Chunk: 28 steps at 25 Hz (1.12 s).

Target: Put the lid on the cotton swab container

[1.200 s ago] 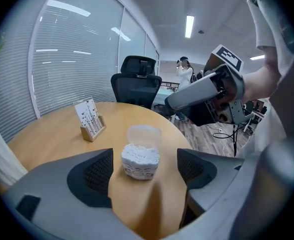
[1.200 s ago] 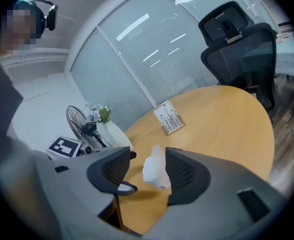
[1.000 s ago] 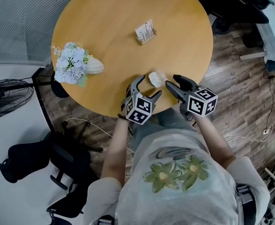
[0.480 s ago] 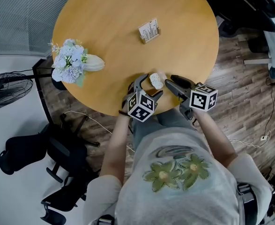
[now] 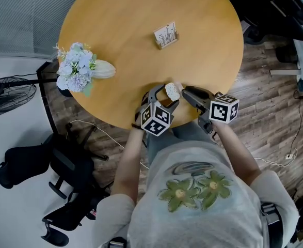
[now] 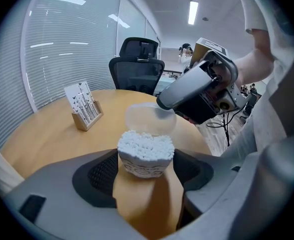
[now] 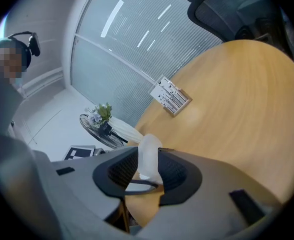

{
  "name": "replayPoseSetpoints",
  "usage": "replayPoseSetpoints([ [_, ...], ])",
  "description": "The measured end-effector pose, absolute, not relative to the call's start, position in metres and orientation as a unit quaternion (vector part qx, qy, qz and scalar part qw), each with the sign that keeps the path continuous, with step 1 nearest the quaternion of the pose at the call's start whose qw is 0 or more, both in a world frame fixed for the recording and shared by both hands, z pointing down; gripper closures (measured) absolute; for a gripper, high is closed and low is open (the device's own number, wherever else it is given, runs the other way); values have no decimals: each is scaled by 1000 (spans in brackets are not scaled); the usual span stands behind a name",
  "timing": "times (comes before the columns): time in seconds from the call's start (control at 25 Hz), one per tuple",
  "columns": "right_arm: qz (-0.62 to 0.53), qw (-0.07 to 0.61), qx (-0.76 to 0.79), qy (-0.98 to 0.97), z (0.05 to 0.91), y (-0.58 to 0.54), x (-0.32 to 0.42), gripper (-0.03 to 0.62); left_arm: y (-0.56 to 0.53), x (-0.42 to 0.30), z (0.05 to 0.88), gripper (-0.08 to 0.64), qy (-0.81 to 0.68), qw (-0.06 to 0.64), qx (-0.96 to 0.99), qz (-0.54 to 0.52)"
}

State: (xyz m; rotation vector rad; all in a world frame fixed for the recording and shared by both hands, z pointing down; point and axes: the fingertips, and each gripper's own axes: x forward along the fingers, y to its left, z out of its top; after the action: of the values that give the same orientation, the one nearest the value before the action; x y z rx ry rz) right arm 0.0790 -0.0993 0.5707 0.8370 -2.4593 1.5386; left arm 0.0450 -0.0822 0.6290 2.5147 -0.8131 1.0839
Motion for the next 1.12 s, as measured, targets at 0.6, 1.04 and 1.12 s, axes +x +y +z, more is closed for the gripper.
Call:
replayPoseSetpoints([
  [0.6, 501, 71, 261, -822, 568, -103, 77, 513, -84, 42, 630, 212, -283, 131, 872, 378],
  [1.04, 466, 105, 248, -843, 564, -102, 73, 522, -84, 43, 631, 213, -286, 135, 870, 379],
  [1.12, 457, 113, 246, -847, 564, -101, 71, 520, -83, 42, 631, 213, -287, 135, 869, 379],
])
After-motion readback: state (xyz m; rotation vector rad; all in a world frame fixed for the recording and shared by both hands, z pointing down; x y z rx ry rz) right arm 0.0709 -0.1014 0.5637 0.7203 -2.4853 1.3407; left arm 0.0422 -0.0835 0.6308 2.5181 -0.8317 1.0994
